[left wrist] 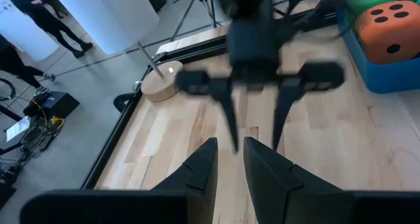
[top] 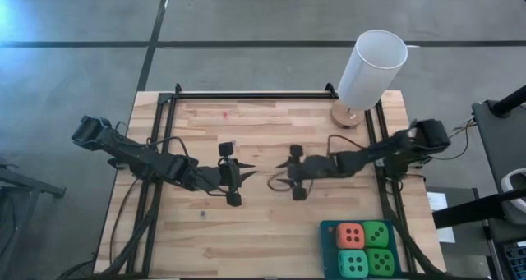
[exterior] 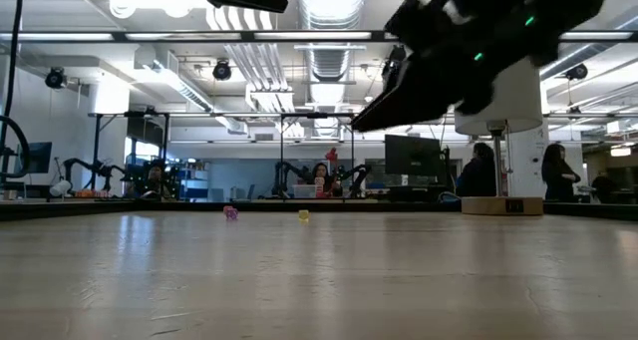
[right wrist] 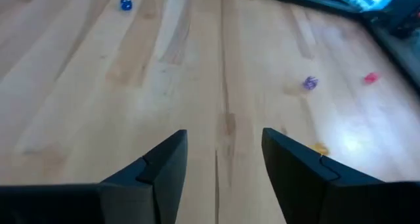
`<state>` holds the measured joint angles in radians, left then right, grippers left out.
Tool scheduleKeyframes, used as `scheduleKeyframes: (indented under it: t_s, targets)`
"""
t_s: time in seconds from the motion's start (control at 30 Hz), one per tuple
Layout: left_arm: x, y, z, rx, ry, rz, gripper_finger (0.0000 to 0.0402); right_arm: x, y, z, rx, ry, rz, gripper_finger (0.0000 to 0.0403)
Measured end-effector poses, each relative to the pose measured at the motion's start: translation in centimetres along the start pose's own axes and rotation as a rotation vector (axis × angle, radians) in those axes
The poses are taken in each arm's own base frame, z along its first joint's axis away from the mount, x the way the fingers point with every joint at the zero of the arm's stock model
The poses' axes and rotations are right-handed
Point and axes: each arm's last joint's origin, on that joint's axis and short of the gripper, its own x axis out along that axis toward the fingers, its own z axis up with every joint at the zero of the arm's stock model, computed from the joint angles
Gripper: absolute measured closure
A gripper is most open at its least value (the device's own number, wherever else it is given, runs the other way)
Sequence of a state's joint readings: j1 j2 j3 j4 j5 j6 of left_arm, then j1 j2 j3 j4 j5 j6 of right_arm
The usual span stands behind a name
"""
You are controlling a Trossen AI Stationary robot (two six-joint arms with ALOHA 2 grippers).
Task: Pick & Place Dice
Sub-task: Put the small yellow die into the blue bin
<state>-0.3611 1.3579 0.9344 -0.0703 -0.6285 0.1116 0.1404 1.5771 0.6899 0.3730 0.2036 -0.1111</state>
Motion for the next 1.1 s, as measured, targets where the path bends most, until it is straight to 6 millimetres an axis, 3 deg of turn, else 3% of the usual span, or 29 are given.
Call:
scheduleKeyframes:
  t_s: [0.23, 0.47, 0.83, 1.1]
  targets:
    - [0.0, 0.0, 0.0, 0.003, 0.001, 0.000, 0.0323, 4.4, -4.0, -2.3, 0.087, 0.008, 0.033, 0.0209]
    - [0.0, 0.0, 0.0, 0.013, 0.002, 0.000, 0.0323, 7.7, -6.2, -2.4, 0.120, 0.040, -0.016, 0.0210]
    - [0.0, 0.0, -0.1, 0.016, 0.006, -0.001, 0.0323, 10.3, -9.8, -3.4, 0.200, 0.090, -0.092, 0.0224]
    - [0.0, 0.0, -0.1, 0.018, 0.008, -0.001, 0.0323, 11.4, -10.7, -4.2, 0.228, 0.141, -0.077, 0.0225]
